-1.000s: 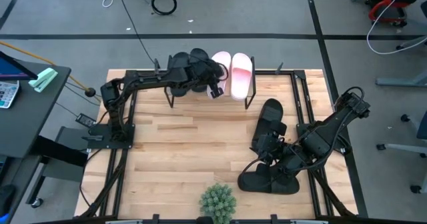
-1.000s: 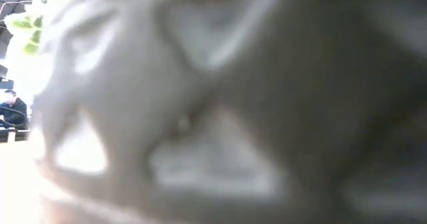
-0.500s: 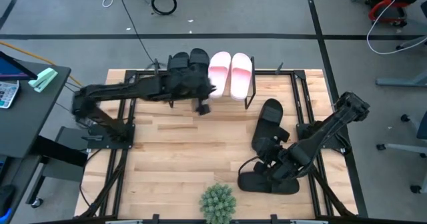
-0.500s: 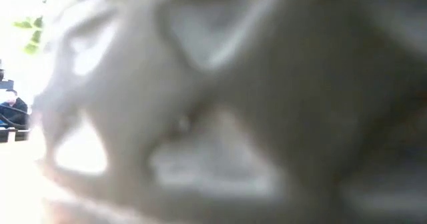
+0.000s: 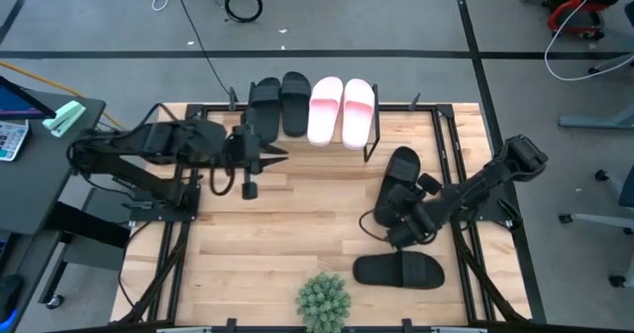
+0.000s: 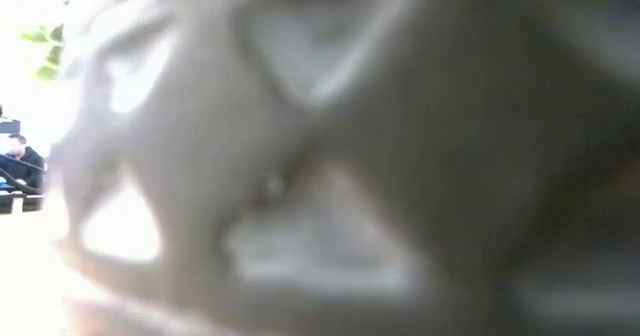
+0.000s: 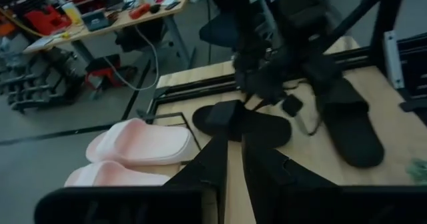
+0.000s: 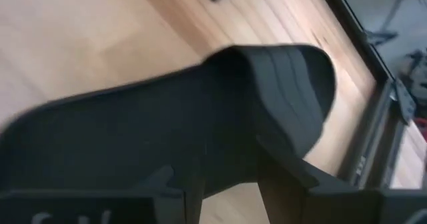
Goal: Pick and place slides into the shelf
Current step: Put the black slides under the shelf
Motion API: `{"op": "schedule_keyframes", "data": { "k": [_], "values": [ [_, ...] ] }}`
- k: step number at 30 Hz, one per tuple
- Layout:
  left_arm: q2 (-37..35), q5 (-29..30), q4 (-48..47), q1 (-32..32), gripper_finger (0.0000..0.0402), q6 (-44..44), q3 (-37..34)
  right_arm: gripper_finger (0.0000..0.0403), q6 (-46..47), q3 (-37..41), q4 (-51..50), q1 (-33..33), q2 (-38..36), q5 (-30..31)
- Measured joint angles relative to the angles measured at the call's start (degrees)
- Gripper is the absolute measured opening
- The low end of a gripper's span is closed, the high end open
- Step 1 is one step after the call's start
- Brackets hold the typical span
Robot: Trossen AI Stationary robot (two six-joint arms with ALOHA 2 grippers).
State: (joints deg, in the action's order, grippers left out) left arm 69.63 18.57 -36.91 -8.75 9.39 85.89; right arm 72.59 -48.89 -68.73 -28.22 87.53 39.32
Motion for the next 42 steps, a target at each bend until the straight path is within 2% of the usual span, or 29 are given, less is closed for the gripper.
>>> {"op": "schedule_keyframes", "data": {
  "k": [7, 13, 16, 20, 22, 24, 26, 28, 33, 37, 40, 42],
  "values": [
    [-0.2, 0.0, -0.9, -1.8, 0.0050, -0.2, 0.0, 0.0130, -4.8, 2.9, 5.5, 6.6, 0.0, -2.8],
    [-0.1, 0.0, -2.7, -1.9, 0.0046, -0.2, 0.0, 0.0123, -7.3, 3.9, 6.5, 11.3, 0.0, -1.5],
    [-0.1, 0.0, -2.9, -1.8, 0.0049, -0.3, 0.0, 0.0089, -8.2, 3.9, 6.6, 13.3, 0.0, -1.4],
    [-0.1, 0.0, -2.9, -1.8, 0.0052, -0.3, 0.0, 0.0014, -9.8, 3.9, 6.7, 15.0, 0.0, -1.9],
    [-0.1, 0.0, -2.9, -1.8, 0.0052, -0.3, 0.0, 0.0011, -9.5, 3.8, 7.1, 15.0, 0.0, -3.4],
    [-0.1, 0.0, -3.0, -1.8, 0.0052, -0.3, 0.0, 0.0008, -8.7, 2.8, 7.3, 14.1, -0.1, -7.8],
    [-0.1, 0.0, -3.6, -1.8, 0.0052, -0.5, 0.0, 0.0005, -8.8, 0.7, 7.2, 12.2, -0.2, -13.2],
    [-0.1, 0.0, -5.0, -1.8, 0.0052, -1.7, 0.0, 0.0005, -9.5, -2.4, 7.3, 9.3, -0.2, -15.0],
    [-0.1, 0.0, -9.0, -1.8, 0.0051, -4.0, 0.0, 0.0004, -12.6, -13.3, 6.4, 3.0, -0.3, -8.5],
    [0.1, 0.0, -10.1, -1.8, 0.0046, -4.4, 0.0, 0.0003, -17.3, -19.9, 2.1, 1.4, -0.4, -2.2],
    [0.1, 0.0, -10.7, -1.8, 0.0044, -5.3, 0.0, 0.0011, -18.7, -20.9, 0.2, 2.1, -0.4, -3.1],
    [0.1, 0.0, -11.0, -1.8, 0.0045, -6.7, 0.0, 0.0027, -18.7, -20.2, 0.3, 3.4, -0.4, -5.9]
  ]
}}
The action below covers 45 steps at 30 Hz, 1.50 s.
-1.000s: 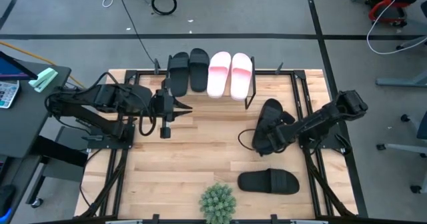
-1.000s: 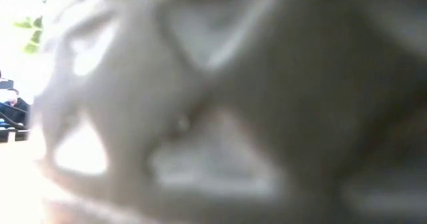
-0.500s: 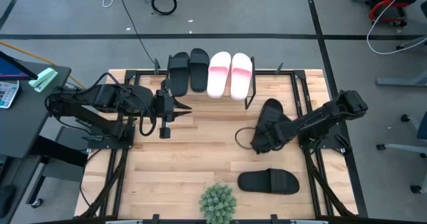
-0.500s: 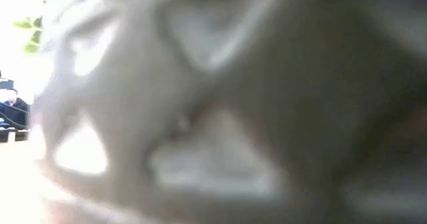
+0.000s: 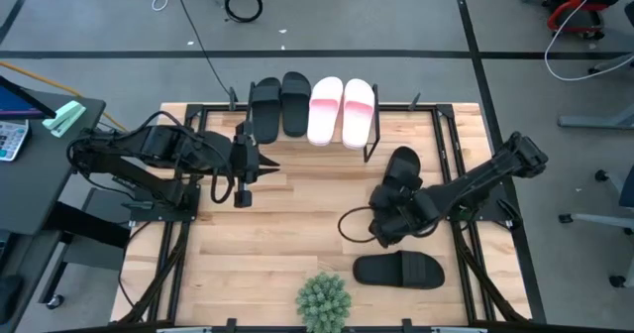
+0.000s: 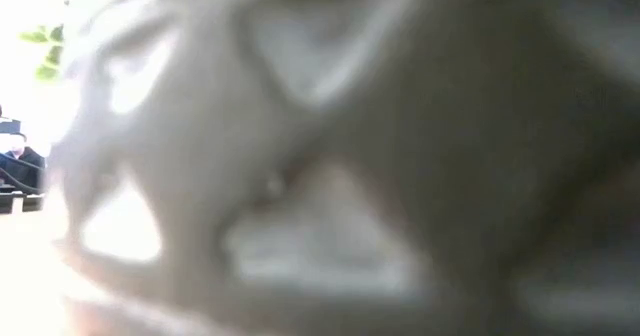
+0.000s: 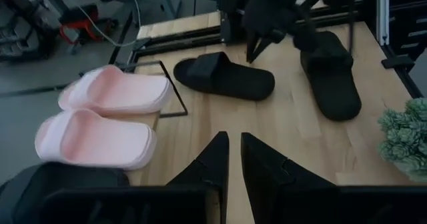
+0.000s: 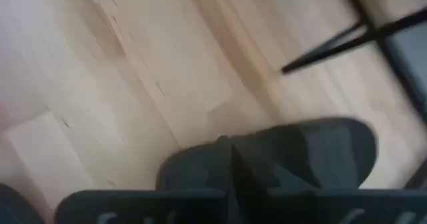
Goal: Pick and place slides into the shelf
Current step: Put the black slides under the shelf
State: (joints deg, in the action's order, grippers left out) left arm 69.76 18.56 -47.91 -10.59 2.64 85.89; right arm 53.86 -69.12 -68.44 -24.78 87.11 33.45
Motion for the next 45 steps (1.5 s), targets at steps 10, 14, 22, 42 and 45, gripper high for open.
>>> {"op": "schedule_keyframes", "data": {
  "k": [10, 14, 22, 42, 45],
  "values": [
    [0.0, 0.0, -0.5, 0.0, 0.0043, -0.6, 0.0, 0.0134, -5.4, 9.1, -0.9, 7.5, 0.0, -7.2],
    [0.0, 0.0, -0.5, 0.0, 0.0039, -0.6, 0.0, 0.0163, -7.4, 14.4, -0.6, 9.5, 0.0, -8.1],
    [0.0, 0.0, -0.5, 0.0, 0.0042, -0.5, 0.0, 0.0194, -8.3, 21.0, -0.3, 13.1, 0.0, -0.5],
    [0.0, 0.0, -0.5, 0.0, 0.0032, -0.5, 0.0, 0.0169, -22.8, 23.6, 9.3, 23.8, 0.1, 7.6],
    [0.0, 0.0, -0.5, 0.0, 0.0030, -0.5, 0.0, 0.0143, -26.8, 23.6, 11.9, 25.7, 0.1, 7.6]
  ]
}}
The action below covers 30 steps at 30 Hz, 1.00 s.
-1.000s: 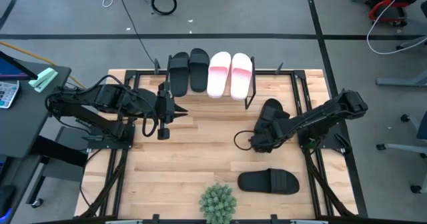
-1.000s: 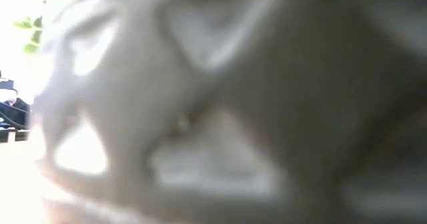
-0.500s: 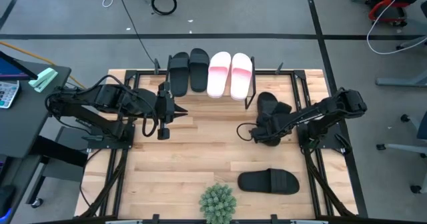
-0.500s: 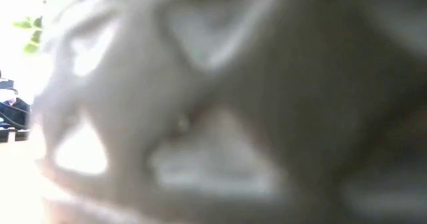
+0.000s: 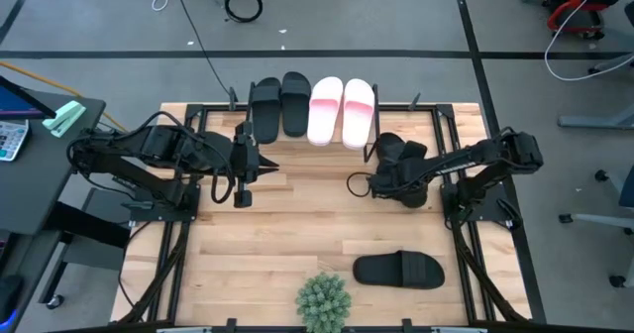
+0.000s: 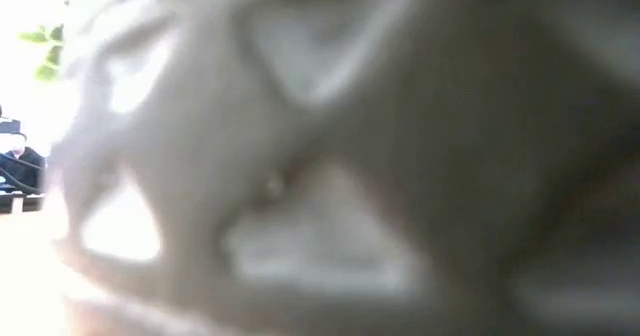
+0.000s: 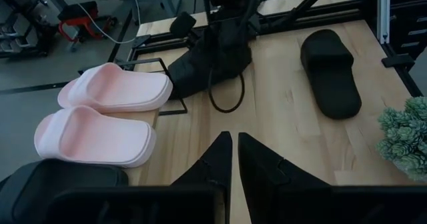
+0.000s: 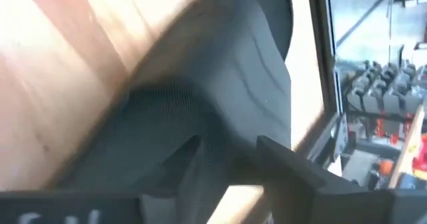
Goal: Pick and place slides into the shelf
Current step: Put the black slides under the shelf
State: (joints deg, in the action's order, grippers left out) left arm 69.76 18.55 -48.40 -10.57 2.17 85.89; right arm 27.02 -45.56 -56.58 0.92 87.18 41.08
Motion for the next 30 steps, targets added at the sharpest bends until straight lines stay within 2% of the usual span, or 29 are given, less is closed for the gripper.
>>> {"op": "schedule_keyframes", "data": {
  "k": [7, 8, 13, 18, 30],
  "values": [
    [0.0, 0.0, -1.4, 0.0, 0.0039, 0.0, 0.0, 0.0021, -4.3, 0.0, 6.2, 3.6, 0.0, -0.5],
    [0.0, 0.0, -1.7, 0.0, 0.0040, -0.1, 0.0, 0.0015, -4.7, 0.0, 6.3, 3.8, 0.0, -0.6],
    [0.0, 0.0, -3.8, 0.0, 0.0037, -1.7, 0.0, 0.0023, -5.1, 0.0, 4.9, 3.8, 0.0, -1.1],
    [0.0, 0.0, -5.6, 0.0, 0.0028, -3.4, 0.0, 0.0025, -7.0, 0.0, 3.5, 2.3, 0.0, -4.4],
    [0.0, 0.0, -6.5, 0.0, 0.0031, -6.1, 0.0, 0.0110, -7.6, -2.5, -4.9, -3.9, -1.8, -7.2]
  ]
}}
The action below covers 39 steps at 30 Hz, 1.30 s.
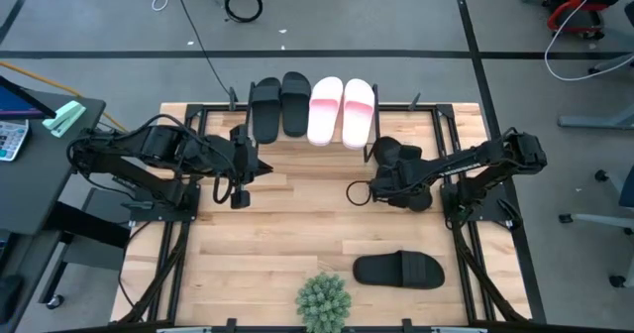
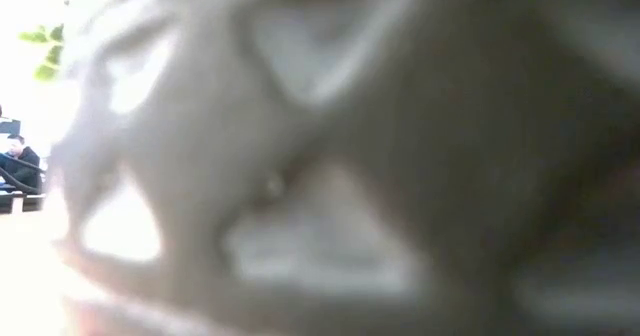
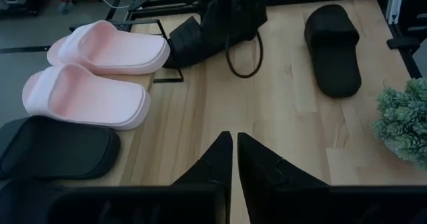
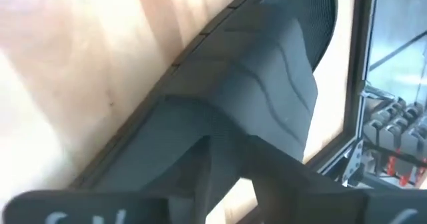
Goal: Pick and place slides into the shelf
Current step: Put the black slides under the shelf
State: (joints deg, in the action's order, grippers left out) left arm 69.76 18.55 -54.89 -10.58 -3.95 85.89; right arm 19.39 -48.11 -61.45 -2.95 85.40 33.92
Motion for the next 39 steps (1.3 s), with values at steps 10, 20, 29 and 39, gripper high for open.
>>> {"op": "schedule_keyframes", "data": {
  "k": [10, 20, 29, 39],
  "values": [
    [0.0, 0.0, -0.4, 0.0, 0.0027, 0.1, 0.0, 0.0130, -1.9, 0.0, -3.3, -3.3, -4.6, -1.1],
    [0.0, 0.0, -1.2, 0.0, 0.0033, 0.1, 0.0, 0.0151, -7.9, 0.0, 0.9, -1.6, -4.8, -1.5],
    [0.0, 0.0, -1.6, 0.0, 0.0029, 0.1, 0.0, 0.0175, -11.0, 2.3, 6.0, 0.3, -4.5, -1.4],
    [0.0, 0.0, -1.6, 0.0, 0.0031, 0.2, 0.0, 0.0174, -10.6, 2.9, 6.9, 3.7, -4.4, 2.4]
  ]
}}
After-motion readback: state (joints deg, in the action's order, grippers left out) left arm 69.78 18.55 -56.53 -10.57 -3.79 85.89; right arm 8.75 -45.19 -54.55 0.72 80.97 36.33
